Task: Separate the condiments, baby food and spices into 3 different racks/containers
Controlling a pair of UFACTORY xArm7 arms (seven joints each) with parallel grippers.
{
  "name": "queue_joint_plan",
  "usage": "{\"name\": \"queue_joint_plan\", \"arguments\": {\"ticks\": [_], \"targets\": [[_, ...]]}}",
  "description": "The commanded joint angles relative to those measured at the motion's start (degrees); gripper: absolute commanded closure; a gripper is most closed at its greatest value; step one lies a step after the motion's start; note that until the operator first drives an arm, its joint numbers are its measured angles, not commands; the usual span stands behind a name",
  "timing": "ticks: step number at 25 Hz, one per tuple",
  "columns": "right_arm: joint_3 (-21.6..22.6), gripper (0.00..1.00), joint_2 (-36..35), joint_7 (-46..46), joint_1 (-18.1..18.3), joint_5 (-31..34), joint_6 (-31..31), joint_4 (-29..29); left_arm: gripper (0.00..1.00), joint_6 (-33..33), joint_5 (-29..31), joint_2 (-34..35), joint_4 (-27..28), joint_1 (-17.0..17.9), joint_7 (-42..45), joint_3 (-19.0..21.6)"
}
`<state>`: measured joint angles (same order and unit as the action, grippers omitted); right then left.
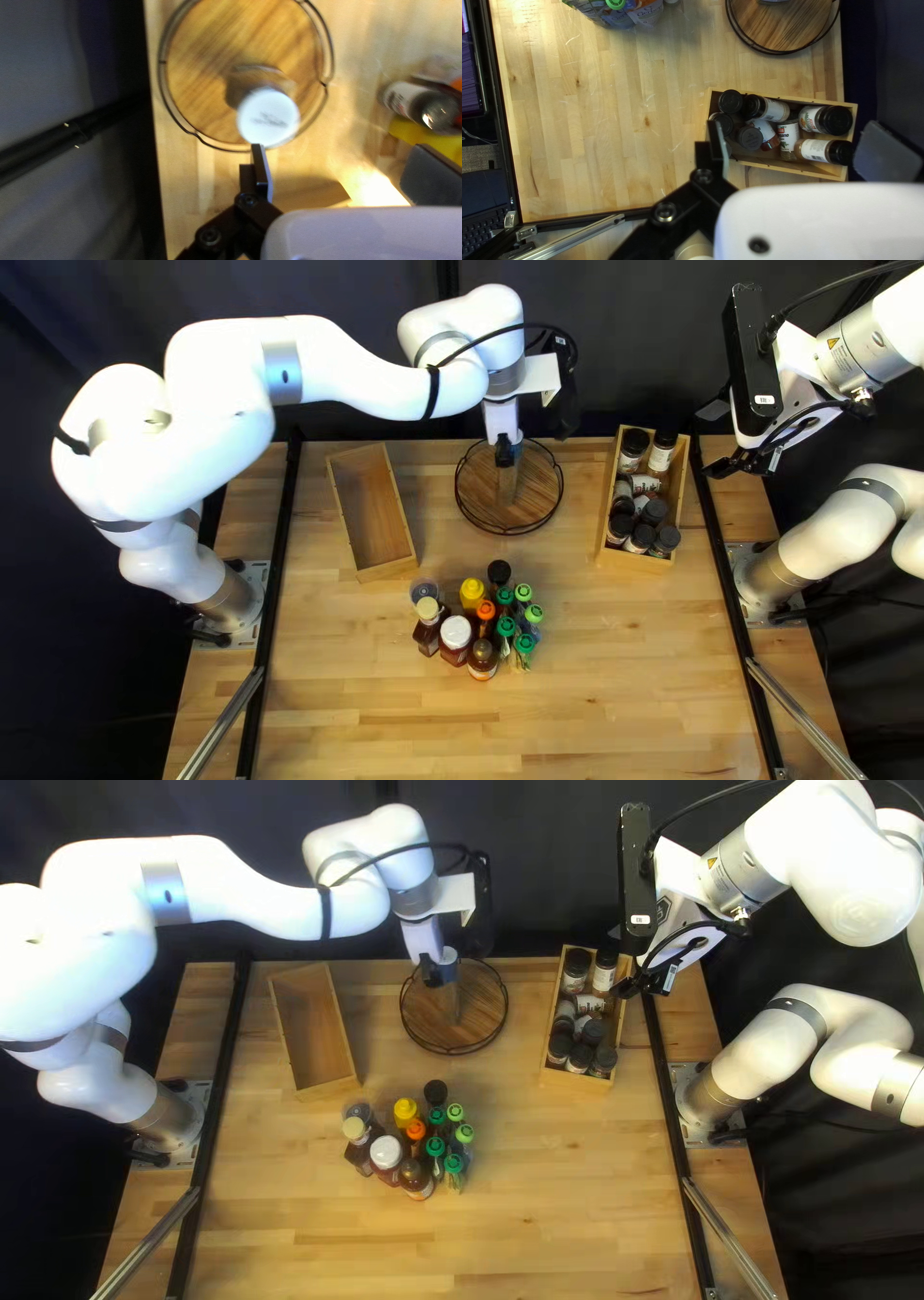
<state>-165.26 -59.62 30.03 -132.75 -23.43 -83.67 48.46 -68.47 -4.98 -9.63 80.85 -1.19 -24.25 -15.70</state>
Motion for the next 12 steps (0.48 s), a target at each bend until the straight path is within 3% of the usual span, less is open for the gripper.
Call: {"name": "queue_joint_plan", "arguments": {"ticks": [1,5,12], "targets": [[0.00,0.00,0.00,0.00,0.00,0.00,0.00,0.00,0.00,0.25,-0.63,5.53,-8.59,3.64,-1.98,3.54],[0.00,0.00,0.00,0.00,0.00,0.00,0.00,0.00,0.00,2.51,-0.09,10.03,-15.49,6.73,-0.54,6.55],[0.00,0.00,0.00,0.00,0.00,0.00,0.00,0.00,0.00,8.72,4.85,13.62,-22.66,9.60,7.63,9.94]]}}
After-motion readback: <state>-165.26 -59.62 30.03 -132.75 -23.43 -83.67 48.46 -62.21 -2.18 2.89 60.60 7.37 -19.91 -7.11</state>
